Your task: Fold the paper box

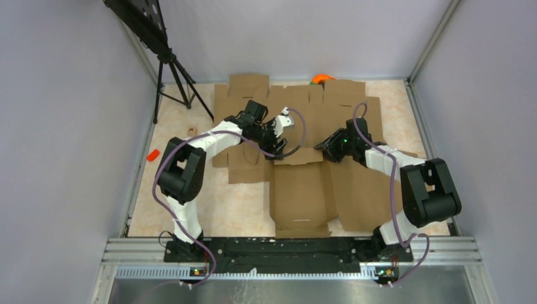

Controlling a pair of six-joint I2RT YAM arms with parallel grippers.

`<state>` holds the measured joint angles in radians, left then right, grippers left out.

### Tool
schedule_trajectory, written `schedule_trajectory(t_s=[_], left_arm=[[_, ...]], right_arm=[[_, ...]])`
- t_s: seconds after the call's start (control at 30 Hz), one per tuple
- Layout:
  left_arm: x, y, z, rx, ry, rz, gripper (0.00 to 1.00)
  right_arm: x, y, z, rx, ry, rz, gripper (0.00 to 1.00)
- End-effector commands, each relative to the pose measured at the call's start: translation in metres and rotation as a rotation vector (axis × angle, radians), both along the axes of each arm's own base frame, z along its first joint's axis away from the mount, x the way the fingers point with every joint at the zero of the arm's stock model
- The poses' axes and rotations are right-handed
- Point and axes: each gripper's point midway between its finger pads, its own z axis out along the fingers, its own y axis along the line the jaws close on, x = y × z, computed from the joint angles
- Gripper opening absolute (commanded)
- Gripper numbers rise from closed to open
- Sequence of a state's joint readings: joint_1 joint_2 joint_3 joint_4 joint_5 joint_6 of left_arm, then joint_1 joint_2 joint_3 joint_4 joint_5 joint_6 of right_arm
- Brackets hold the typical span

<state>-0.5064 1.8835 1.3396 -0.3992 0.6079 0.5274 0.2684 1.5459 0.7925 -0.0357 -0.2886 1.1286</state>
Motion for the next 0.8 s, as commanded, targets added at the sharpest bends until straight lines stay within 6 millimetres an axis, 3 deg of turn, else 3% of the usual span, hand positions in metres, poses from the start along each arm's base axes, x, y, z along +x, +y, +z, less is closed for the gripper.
schedule_trajectory(t_s=[0.0,0.07,0.13,0.43,0.53,0.67,0.77], left_arm=[[0.002,0.0,-0.018,0.057,-0.005,-0.011,0.74],[0.002,0.0,-0.018,0.06,-0.004,-0.012,0.74],[0.002,-0.001,-0.018,0.061,-0.006,-0.014,0.74],[-0.001,-0.005,-0.018,0.059,0.001,-0.026,0.74],[-0.003,-0.006,-0.019,0.06,0.005,-0.03,0.74],[-0.004,-0.008,-0.019,0.064,0.007,-0.037,0.73],[-0.006,-0.009,-0.021,0.071,0.017,-0.04,0.72]], right_arm=[[0.015,0.022,0.019,0.059,-0.064,0.021,0.31],[0.015,0.024,0.018,0.048,-0.059,0.019,0.28],[0.015,0.025,0.018,0.037,-0.06,0.016,0.19],[0.015,0.031,0.021,-0.002,-0.074,-0.037,0.2],[0.012,0.034,0.013,-0.001,-0.05,-0.046,0.27],[0.013,0.033,0.009,-0.004,-0.05,-0.073,0.3],[0.014,0.033,0.011,-0.015,-0.055,-0.079,0.43]])
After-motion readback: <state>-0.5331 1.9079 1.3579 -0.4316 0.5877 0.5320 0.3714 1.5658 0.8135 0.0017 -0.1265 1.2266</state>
